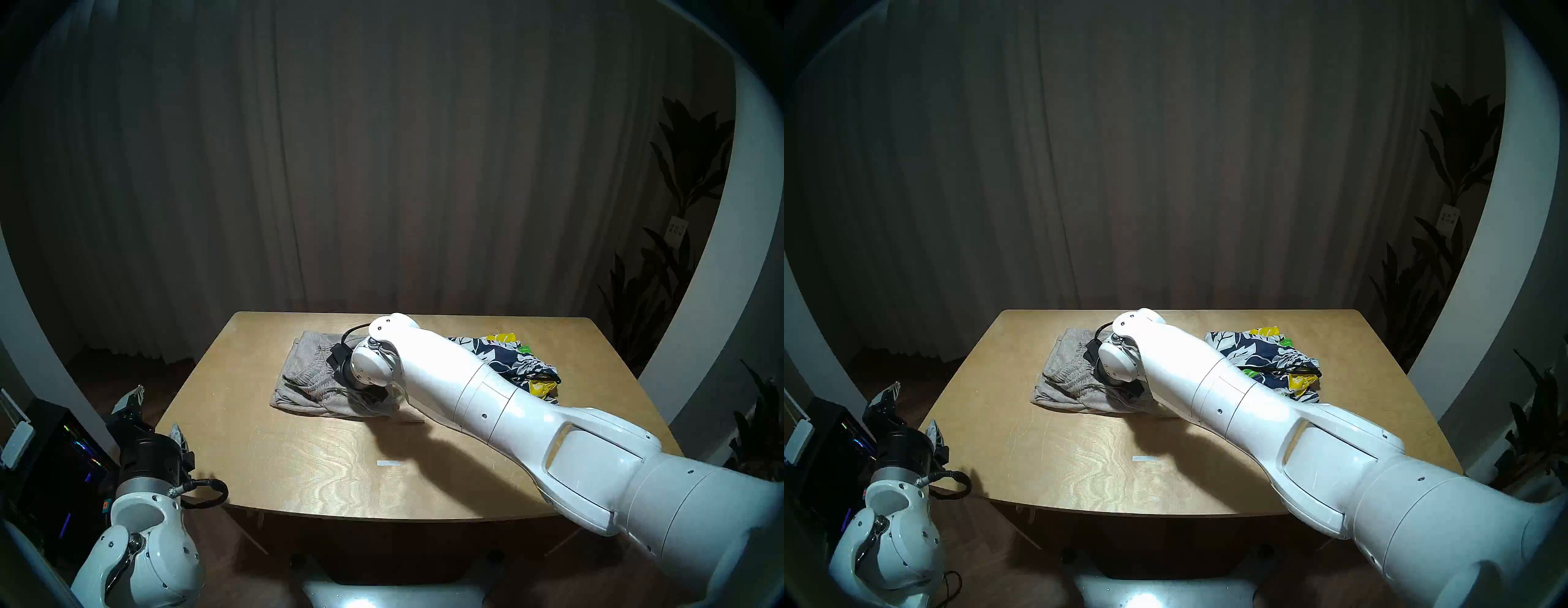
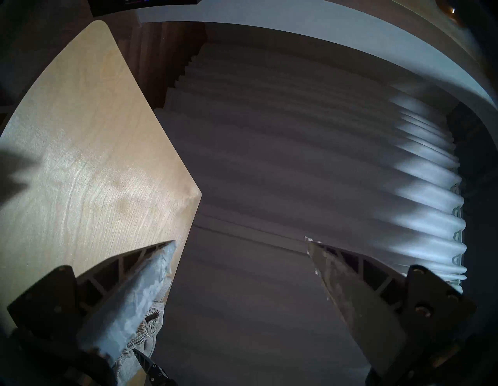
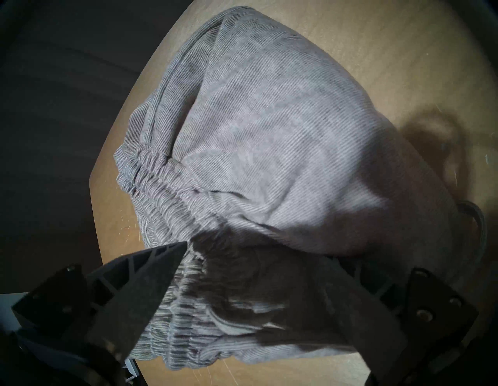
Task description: Fold pants twice and stack them
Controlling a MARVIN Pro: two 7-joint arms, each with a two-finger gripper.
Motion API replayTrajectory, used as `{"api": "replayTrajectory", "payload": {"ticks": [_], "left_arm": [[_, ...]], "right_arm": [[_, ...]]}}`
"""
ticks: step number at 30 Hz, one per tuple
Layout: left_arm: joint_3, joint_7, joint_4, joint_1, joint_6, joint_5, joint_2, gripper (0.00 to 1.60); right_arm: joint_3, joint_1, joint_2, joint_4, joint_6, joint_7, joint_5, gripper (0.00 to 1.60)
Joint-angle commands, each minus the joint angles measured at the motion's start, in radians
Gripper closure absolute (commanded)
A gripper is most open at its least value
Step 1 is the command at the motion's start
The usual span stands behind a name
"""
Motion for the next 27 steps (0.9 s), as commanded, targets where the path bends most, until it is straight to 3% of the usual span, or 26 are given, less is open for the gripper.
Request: {"api": "replayTrajectory", "payload": {"ticks": [1, 11, 27], "left_arm": [[0.008, -0.005, -0.015, -0.019, 0.008, 0.013, 0.015, 0.00], [0.040, -0.005, -0.015, -0.035, 0.021, 0.025, 0.031, 0.00], [0.124, -0.003, -0.015, -0.064, 0.056, 0.061, 0.072, 0.00]], "right_arm": [[0.033, 0.012, 0.041, -0.089, -0.002, 0.000, 0.012, 0.00], [0.073, 0.016, 0.082, -0.199, 0.005, -0.009, 0.039, 0.00], [0.157, -0.031, 0.223, -0.377, -0.016, -0.011, 0.086, 0.00]]}}
